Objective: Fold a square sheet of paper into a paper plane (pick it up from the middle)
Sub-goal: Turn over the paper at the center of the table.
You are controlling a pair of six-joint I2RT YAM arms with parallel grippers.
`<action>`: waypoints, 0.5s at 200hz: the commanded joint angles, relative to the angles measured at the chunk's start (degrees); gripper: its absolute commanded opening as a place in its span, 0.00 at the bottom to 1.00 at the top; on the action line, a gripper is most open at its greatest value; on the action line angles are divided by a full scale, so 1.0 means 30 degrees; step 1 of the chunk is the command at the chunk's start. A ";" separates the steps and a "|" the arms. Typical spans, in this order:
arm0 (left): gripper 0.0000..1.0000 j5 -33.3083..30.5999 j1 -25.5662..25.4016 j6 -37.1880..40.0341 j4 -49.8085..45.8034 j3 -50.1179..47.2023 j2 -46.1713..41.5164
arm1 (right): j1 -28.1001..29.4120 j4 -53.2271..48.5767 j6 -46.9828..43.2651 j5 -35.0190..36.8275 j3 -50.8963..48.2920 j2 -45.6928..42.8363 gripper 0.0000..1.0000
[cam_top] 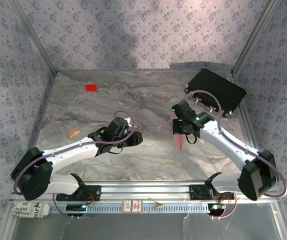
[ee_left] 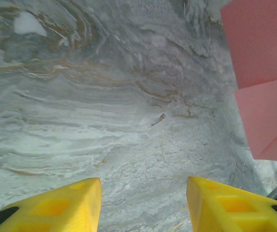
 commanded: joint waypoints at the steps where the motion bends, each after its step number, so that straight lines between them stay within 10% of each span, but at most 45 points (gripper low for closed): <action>1: 0.49 -0.1774 0.0276 -0.0474 -0.1181 -0.0496 -0.1668 | 0.1485 -0.4552 0.0092 0.6680 0.2057 0.2423 0.08; 100: 0.48 -0.7097 0.1194 -0.2955 -0.5837 -0.2799 -1.0601 | 0.7175 -0.3358 0.1593 0.4322 0.8617 1.1852 0.12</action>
